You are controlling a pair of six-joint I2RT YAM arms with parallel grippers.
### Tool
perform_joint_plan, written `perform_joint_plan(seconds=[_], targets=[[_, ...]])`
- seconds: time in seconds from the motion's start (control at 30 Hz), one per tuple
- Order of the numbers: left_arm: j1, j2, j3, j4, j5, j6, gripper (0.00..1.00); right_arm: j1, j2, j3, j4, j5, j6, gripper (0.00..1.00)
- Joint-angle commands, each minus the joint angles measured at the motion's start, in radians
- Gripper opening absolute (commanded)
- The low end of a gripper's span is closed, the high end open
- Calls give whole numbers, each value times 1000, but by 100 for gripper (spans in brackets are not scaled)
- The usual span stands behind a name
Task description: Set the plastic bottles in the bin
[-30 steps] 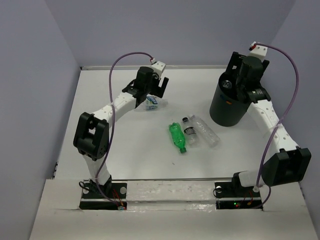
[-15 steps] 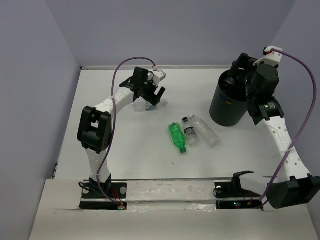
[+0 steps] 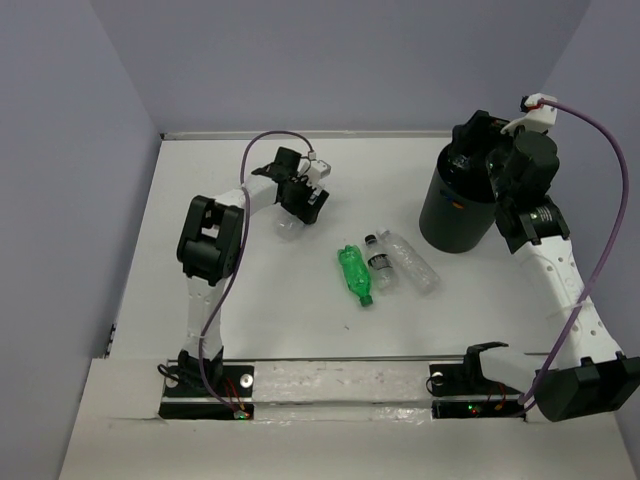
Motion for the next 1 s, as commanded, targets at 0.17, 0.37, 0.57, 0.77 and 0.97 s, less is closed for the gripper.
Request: perform_joint_plan(seconds=[0.17,0.37,0.57,0.77,0.97], targets=[[-2,-2,24,-29,7,-37,64,-2,-29,-9,33,-101,27,99],[-4,-156,-48,109,-15,-152,50,-2,-67,21,19,-214,52,100],[-2,-423,-205,370,-6,-333,50,18,-97,41,76,-378,140,100],[-82,-680,-446,638,65,-500,50,168,-32,0,200,-569,253,100],[-250,-818,-622,803,68,-562,51,375,89,-5,242,-492,248,100]])
